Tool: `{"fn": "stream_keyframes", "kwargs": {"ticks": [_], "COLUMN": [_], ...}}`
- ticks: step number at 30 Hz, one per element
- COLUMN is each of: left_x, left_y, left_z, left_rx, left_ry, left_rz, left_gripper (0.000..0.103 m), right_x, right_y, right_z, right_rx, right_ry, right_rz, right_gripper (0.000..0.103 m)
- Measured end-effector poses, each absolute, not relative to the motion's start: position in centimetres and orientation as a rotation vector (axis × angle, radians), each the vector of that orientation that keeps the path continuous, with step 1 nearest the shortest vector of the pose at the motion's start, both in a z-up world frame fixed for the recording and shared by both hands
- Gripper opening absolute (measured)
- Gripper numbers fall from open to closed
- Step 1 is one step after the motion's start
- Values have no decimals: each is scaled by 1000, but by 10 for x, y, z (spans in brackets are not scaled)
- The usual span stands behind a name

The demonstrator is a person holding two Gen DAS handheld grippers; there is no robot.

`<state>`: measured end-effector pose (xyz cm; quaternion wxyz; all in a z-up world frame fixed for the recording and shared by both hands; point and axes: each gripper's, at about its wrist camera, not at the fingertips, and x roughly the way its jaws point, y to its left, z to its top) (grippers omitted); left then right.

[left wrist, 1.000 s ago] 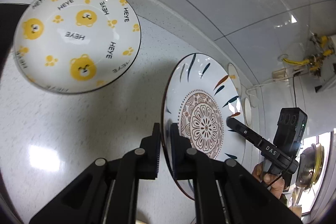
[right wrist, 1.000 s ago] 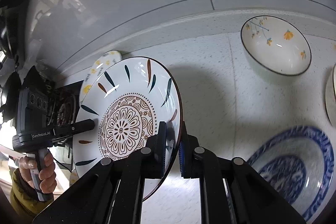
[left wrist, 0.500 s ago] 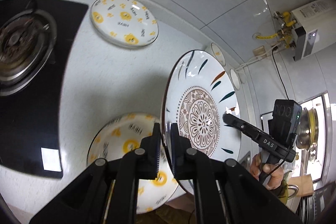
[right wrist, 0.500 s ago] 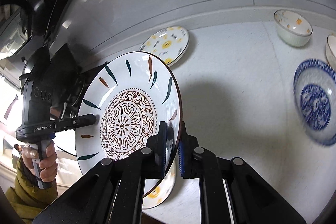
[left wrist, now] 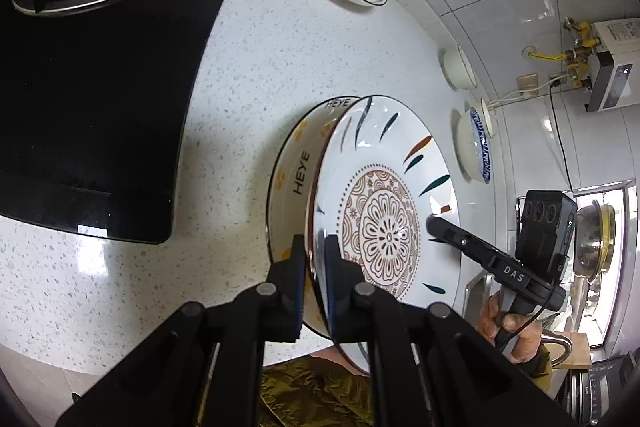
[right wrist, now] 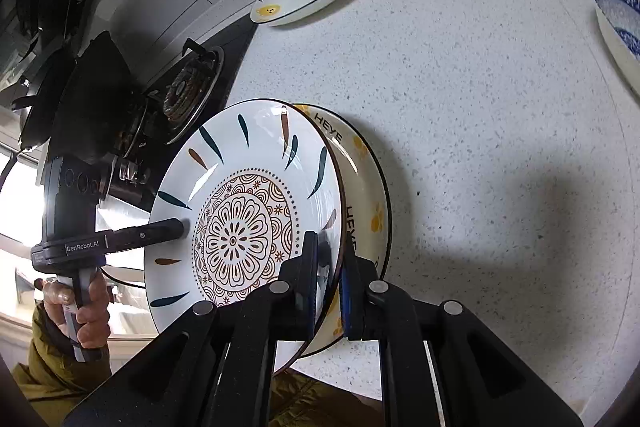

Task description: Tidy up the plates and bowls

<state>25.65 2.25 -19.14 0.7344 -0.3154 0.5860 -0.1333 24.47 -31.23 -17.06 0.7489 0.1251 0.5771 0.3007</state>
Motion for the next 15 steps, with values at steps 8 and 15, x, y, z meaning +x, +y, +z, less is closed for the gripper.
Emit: {"fn": "stream_keyframes", "kwargs": {"ticks": [8, 15], "left_x": [260, 259], "left_y": [21, 20], "left_z": [-202, -204], "left_rx": [-675, -656], "left_ry": [1292, 1276], "left_rz": [-276, -244], "left_gripper": [8, 8], "right_x": [240, 247], "right_y": [-316, -307], "right_z": [-175, -179], "right_rx": [259, 238], "right_ry": [1270, 1279], "right_rz": [667, 691], "right_gripper": [9, 8]}}
